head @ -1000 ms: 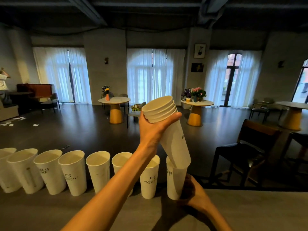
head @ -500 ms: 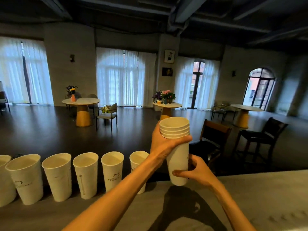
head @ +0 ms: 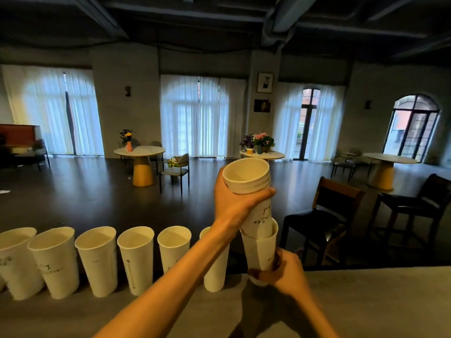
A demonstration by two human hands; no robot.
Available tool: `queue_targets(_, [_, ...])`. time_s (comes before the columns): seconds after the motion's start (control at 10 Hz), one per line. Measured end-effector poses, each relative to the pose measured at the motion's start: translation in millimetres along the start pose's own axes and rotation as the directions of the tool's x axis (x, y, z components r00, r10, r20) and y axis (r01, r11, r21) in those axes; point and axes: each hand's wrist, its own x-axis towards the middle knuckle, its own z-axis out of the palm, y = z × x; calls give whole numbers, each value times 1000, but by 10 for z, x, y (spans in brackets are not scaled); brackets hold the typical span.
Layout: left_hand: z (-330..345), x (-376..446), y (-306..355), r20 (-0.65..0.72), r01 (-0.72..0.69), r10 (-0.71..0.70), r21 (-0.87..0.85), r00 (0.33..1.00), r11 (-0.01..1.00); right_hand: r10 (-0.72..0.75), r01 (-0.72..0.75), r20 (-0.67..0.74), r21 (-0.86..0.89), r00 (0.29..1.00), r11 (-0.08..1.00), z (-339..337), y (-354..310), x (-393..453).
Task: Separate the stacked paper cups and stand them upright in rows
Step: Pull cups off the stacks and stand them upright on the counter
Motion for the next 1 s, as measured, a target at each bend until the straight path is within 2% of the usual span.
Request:
queue_targets(0.1, [-70, 215, 204, -18, -34, 33, -72, 999, 997, 125, -126, 11, 97, 992, 987, 265, 234, 100])
queue_targets(0.2, [-123, 318, 256, -44, -61, 56, -125, 997, 990, 291, -273, -63, 205, 955, 940, 536, 322, 216])
queue_targets(0.3, [-188, 367, 211, -54, -66, 60, -107, 997, 992, 306, -284, -59, 246, 950, 927, 667, 403, 314])
queue_targets(0.5, [-262, 342, 101, -74, -53, 47, -90, 996, 995, 282, -275, -1, 219, 959, 936, 691, 504, 421])
queue_targets(0.8, [-60, 262, 137, -16, -52, 51, -57, 999, 997, 232, -235, 108, 18, 967, 972, 530, 540, 350])
queue_targets(0.9, [33, 235, 129, 30, -21, 22, -28, 999, 999, 263, -278, 115, 151, 958, 948, 296, 656, 335])
queue_targets(1.0, [204, 161, 44, 71, 60, -59, -13, 996, 998, 237, -230, -16, 194, 971, 954, -87, 731, 221])
